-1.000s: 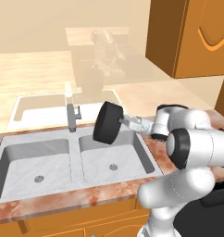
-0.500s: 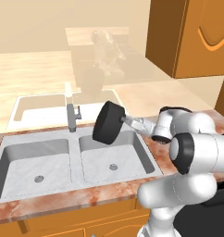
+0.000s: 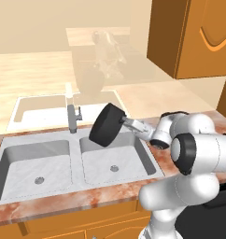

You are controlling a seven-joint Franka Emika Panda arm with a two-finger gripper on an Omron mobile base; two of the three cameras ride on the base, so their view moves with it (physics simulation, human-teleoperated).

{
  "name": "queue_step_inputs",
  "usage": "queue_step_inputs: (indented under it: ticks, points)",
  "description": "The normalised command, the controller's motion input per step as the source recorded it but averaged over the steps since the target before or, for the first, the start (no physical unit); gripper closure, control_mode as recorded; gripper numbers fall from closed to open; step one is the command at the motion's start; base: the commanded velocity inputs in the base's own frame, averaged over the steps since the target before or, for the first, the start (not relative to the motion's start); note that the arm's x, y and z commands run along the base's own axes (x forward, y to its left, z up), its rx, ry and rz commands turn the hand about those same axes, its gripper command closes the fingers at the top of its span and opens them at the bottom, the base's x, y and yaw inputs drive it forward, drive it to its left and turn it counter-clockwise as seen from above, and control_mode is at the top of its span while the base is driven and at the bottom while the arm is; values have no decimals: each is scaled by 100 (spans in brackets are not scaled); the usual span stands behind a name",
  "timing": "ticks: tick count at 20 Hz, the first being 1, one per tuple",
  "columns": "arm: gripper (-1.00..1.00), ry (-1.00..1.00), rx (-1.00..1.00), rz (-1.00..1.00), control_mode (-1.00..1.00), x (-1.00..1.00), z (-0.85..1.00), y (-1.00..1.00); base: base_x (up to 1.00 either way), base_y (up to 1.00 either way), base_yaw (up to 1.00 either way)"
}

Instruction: Dump the broccoli from the pot into the sink. Then turn on the water and wash the broccoli. Then turn off the water and put the broccoli back in the pot.

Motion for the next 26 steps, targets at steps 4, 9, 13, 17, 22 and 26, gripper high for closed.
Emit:
queue_step_inputs:
  ticks: [4,9,13,17,22,26]
  points:
    - [100,1,6,0,-100,0,0,0,0,0,0]
    - [100,1,7,0,-100,0,0,0,0,0,0]
    - [100,-4,2,0,-100,-6,24,0,0,0,0]
    - [100,-19,-4,0,-100,-26,62,0,0,0,0]
    - [100,-16,-23,-2,-100,-17,58,0,0,0,0]
    - [100,-7,-35,-5,-100,-15,27,-7,0,0,0]
